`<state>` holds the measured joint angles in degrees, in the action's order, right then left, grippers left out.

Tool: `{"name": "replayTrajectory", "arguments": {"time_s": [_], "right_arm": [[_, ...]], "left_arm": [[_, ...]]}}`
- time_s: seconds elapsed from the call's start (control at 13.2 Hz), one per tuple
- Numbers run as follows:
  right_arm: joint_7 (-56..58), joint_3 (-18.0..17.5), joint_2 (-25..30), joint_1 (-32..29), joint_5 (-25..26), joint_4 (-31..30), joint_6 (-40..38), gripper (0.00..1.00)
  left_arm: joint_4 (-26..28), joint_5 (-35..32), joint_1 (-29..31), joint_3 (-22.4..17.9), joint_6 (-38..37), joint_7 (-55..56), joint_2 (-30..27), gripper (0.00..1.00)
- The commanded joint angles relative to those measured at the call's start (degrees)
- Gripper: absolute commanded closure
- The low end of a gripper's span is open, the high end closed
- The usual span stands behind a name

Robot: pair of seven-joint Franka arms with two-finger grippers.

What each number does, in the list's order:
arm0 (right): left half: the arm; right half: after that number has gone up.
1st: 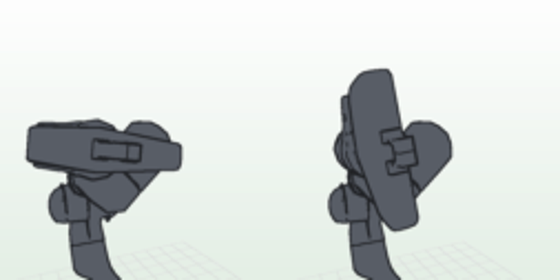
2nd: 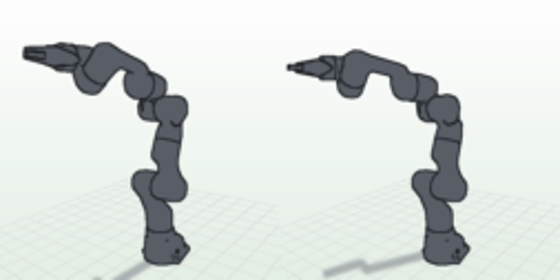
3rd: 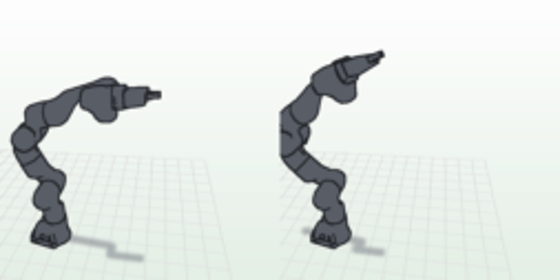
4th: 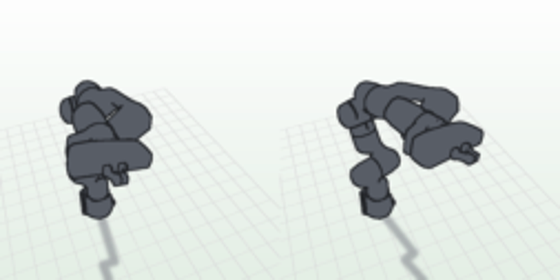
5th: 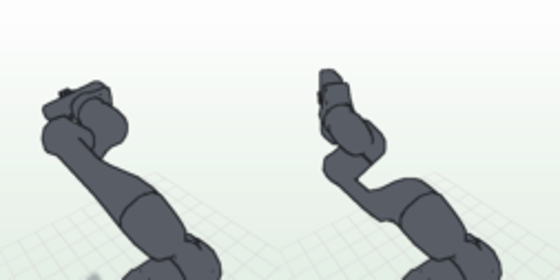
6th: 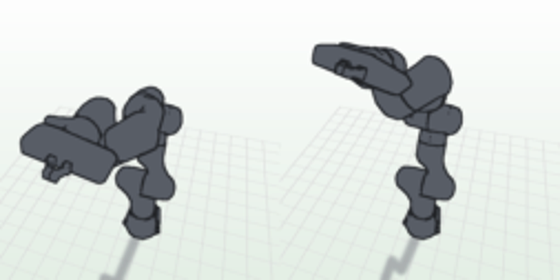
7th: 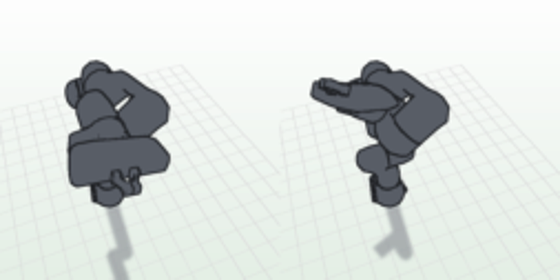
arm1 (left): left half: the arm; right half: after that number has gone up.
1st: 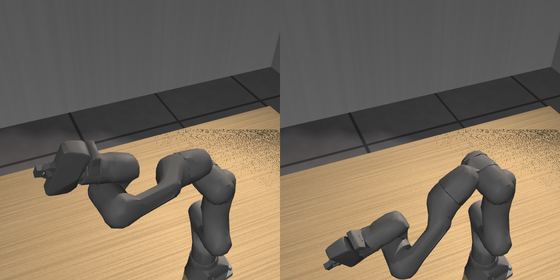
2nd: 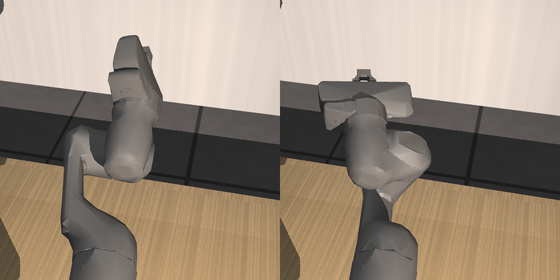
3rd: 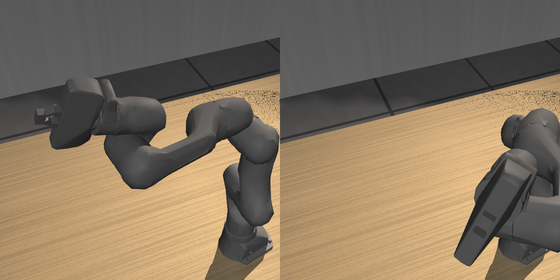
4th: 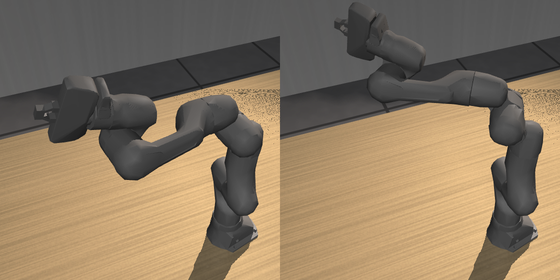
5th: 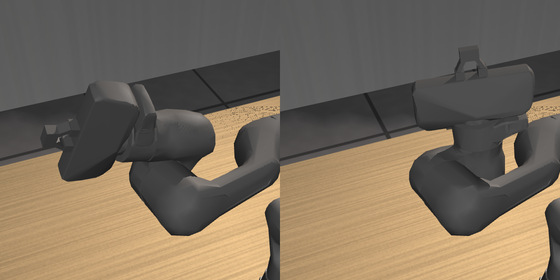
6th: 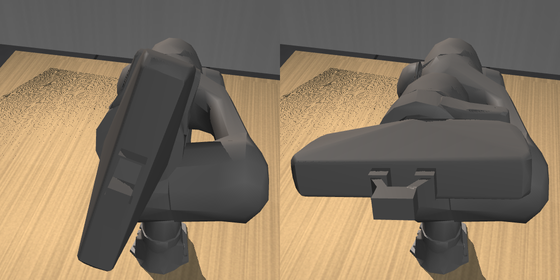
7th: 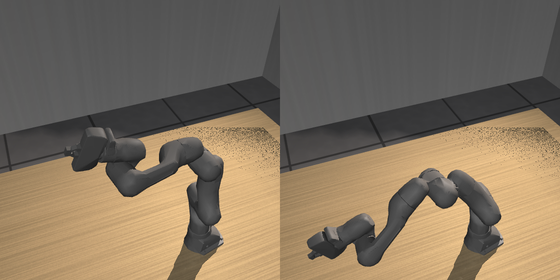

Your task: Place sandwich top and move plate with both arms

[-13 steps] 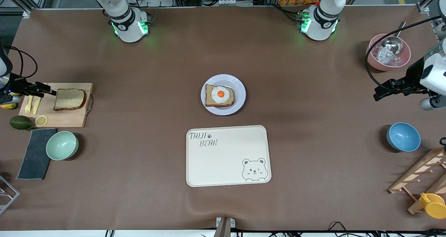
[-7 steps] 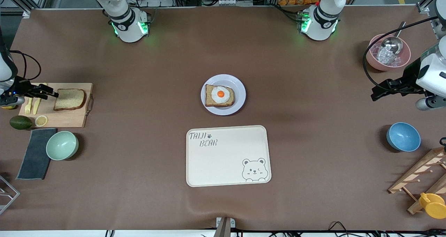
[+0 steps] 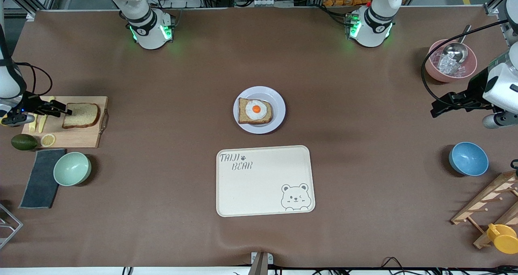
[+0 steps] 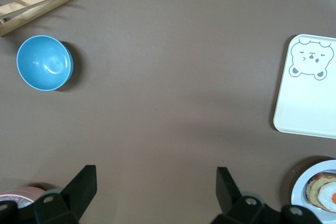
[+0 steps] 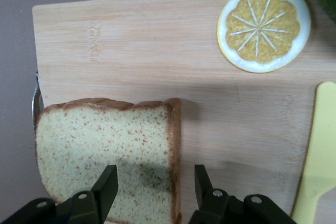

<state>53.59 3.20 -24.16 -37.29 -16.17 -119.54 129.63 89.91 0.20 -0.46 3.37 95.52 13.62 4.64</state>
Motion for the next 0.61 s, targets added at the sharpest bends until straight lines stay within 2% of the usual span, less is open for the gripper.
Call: {"name": "replayTrajectory", "arguments": {"time_s": [0.0,0.38,0.46,0.53], "right_arm": [[4.75,-1.27,-2.37,-2.0,-4.39,1.06,0.27,0.34],[6.44,-1.27,-2.82,-2.0,-5.54,1.07,1.16,0.69],[6.36,-1.27,-2.82,-2.08,-5.54,1.07,1.16,0.78],[6.44,-1.27,-2.82,-2.17,-5.63,1.07,1.16,0.94]], "left_arm": [[0.0,1.21,0.37,0.06,0.37,-0.79,-0.16,0.0],[0.09,1.21,0.55,0.06,0.2,-0.88,-0.34,0.0],[0.09,1.21,0.46,0.06,0.2,-0.88,-0.34,0.0],[0.09,1.21,0.55,0.06,0.28,-0.96,-0.34,0.0]]}}
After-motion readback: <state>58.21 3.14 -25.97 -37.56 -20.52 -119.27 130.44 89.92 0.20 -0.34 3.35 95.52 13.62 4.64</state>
